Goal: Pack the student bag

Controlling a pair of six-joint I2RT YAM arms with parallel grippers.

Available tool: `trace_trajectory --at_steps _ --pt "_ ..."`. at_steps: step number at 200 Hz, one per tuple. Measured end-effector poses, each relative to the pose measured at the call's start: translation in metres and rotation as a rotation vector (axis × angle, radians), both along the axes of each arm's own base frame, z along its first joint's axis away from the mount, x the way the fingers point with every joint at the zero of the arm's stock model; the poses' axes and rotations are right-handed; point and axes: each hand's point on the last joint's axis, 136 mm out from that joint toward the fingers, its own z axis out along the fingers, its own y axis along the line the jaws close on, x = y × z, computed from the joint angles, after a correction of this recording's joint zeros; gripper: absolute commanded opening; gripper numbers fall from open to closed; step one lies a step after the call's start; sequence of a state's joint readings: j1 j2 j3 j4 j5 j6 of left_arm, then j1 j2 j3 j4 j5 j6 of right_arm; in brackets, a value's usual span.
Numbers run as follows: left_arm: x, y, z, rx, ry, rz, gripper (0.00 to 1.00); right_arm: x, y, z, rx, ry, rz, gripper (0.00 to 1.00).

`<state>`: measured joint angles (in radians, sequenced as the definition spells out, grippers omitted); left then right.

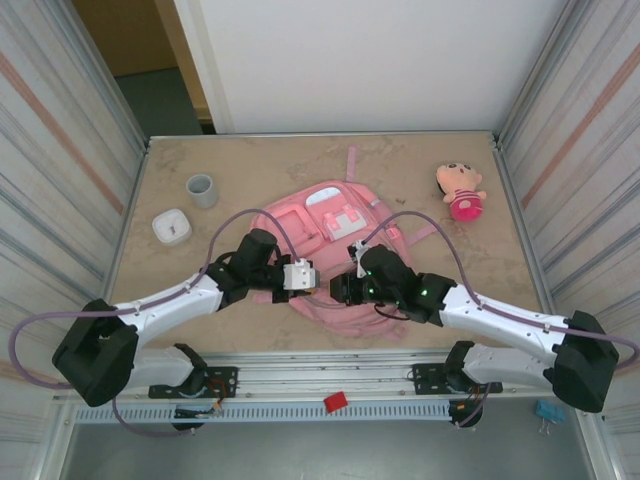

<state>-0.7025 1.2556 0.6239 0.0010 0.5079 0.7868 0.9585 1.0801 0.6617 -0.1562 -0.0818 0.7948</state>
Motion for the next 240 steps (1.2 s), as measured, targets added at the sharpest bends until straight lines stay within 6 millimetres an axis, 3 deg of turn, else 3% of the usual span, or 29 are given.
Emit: trace_trajectory --at_steps 32,138,240 --pt "-0.001 -0.001 0.002 -0.012 0.014 0.002 0.03 0.000 -0.002 -0.002 0.006 0.006 -0.009 0.34" --pt "0.000 0.000 0.003 -0.030 0.056 0.023 0.00 -0.008 0.004 -0.009 -0.020 0.003 -0.016 0.33" --pt "0.004 0.002 0.001 -0.011 0.049 0.049 0.00 -0.010 -0.001 -0.014 -0.057 0.009 -0.019 0.12"
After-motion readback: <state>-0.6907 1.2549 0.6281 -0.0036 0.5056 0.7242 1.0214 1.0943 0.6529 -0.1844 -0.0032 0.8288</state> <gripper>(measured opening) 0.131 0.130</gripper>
